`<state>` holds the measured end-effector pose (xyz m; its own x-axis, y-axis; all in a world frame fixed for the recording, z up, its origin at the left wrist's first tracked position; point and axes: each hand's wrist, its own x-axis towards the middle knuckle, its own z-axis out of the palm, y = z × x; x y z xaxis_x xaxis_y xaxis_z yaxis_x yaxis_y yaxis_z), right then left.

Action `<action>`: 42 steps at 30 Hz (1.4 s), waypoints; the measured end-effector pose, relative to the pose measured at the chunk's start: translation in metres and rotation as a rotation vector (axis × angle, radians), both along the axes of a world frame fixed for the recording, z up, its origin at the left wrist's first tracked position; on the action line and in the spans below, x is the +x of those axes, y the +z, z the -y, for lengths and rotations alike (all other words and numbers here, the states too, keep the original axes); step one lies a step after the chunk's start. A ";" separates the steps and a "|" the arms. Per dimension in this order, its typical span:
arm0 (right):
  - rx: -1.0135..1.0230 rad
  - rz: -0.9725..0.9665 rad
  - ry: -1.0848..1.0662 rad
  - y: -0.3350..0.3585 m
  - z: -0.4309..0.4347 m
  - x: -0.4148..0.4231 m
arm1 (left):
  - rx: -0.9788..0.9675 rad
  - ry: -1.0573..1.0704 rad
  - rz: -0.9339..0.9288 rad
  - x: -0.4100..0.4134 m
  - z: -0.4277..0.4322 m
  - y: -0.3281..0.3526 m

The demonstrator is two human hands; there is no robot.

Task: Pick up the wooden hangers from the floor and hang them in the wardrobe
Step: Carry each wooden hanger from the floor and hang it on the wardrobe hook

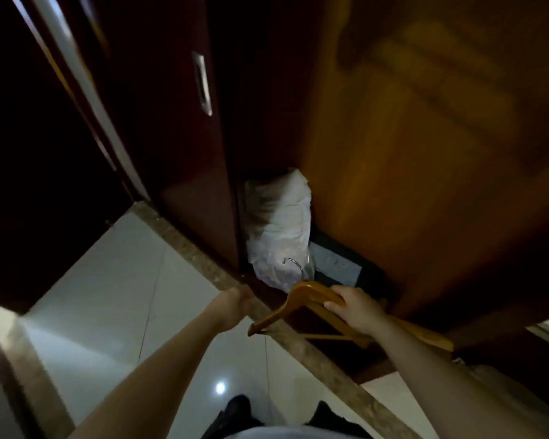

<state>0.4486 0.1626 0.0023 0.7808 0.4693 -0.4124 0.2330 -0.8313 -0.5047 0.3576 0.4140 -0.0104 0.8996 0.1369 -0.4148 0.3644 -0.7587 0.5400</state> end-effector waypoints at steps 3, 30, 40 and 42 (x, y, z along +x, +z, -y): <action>0.051 0.081 -0.075 0.035 -0.025 0.029 | -0.011 -0.079 0.088 0.064 -0.039 0.032; 0.790 0.799 -0.363 0.378 0.015 0.225 | 0.123 -0.463 1.171 0.343 0.014 0.398; 0.691 1.017 -0.425 0.454 -0.001 0.264 | 0.305 -0.376 1.461 0.384 0.009 0.464; 0.685 1.050 -0.432 0.470 -0.005 0.273 | 0.337 -0.369 1.488 0.395 0.006 0.476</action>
